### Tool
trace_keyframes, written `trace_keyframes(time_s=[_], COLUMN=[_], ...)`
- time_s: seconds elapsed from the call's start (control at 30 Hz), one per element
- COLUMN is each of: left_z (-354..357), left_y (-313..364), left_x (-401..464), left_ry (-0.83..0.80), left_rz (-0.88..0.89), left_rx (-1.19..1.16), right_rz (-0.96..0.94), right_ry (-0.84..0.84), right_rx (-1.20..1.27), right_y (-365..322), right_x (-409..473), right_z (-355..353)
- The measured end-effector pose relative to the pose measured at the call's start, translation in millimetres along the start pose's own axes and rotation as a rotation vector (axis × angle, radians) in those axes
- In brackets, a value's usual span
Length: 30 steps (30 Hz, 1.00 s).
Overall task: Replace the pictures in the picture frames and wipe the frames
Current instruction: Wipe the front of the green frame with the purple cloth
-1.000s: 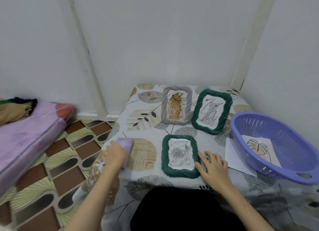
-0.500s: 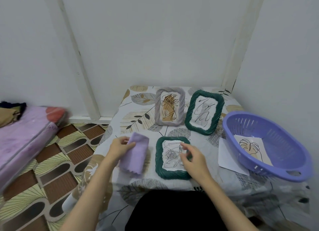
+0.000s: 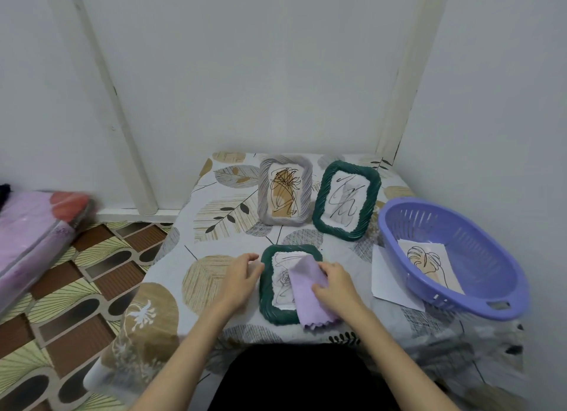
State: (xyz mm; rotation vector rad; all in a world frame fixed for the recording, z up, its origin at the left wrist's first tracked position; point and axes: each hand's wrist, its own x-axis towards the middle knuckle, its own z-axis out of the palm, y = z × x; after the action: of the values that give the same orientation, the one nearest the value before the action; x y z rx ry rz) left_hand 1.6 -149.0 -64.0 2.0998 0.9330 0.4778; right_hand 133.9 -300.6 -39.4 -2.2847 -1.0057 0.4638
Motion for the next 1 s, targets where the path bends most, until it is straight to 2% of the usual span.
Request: trace_keyframes(time_s=[0.1, 0.17, 0.3, 0.43, 0.57, 0.67, 0.8, 0.9, 1.0], left_z=[1.1, -1.1, -5.7, -8.0, -6.4, -6.1, -6.1, -5.5, -5.0], left_y=[-5.7, -6.1, -13.5, -20.2, -21.0, -20.6, -19.7, -18.5, -17.0], left_x=[2.6, 3.5, 5.5, 7.7, 6.6, 6.2, 5.0, 2.8, 1.8], left_ry=[-0.237, -0.363, -0.46, -0.462, -0.427, -0.414, -0.407, -0.397, -0.386], left_rz=[0.088, 0.094, 0.156, 0.201, 0.217, 0.222, 0.225, 0.226, 0.226], left_rx=[0.233, 0.255, 0.35, 0.373, 0.409, 0.434, 0.434, 0.448, 0.453], right_rz=[-0.112, -0.154, -0.132, -0.224, -0.324, -0.468, -0.415, -0.308, -0.339], right_ry=[0.134, 0.126, 0.05, 0.107, 0.062, 0.04, 0.115, 0.14, 0.127], right_rx=[-0.373, -0.448, -0.586, -0.583, -0.489, -0.464, -0.563, -0.498, -0.47], right_y=[4.6, 5.0, 8.9, 0.9, -6.5, 1.8, 15.8, 2.7, -10.6], right_x=[-0.9, -2.8, -3.4, 16.2, 34.2, 25.6, 19.0, 37.5, 47.3], right_z=[6.7, 15.1, 33.9, 31.0, 36.0, 41.6, 33.5, 31.1, 44.4])
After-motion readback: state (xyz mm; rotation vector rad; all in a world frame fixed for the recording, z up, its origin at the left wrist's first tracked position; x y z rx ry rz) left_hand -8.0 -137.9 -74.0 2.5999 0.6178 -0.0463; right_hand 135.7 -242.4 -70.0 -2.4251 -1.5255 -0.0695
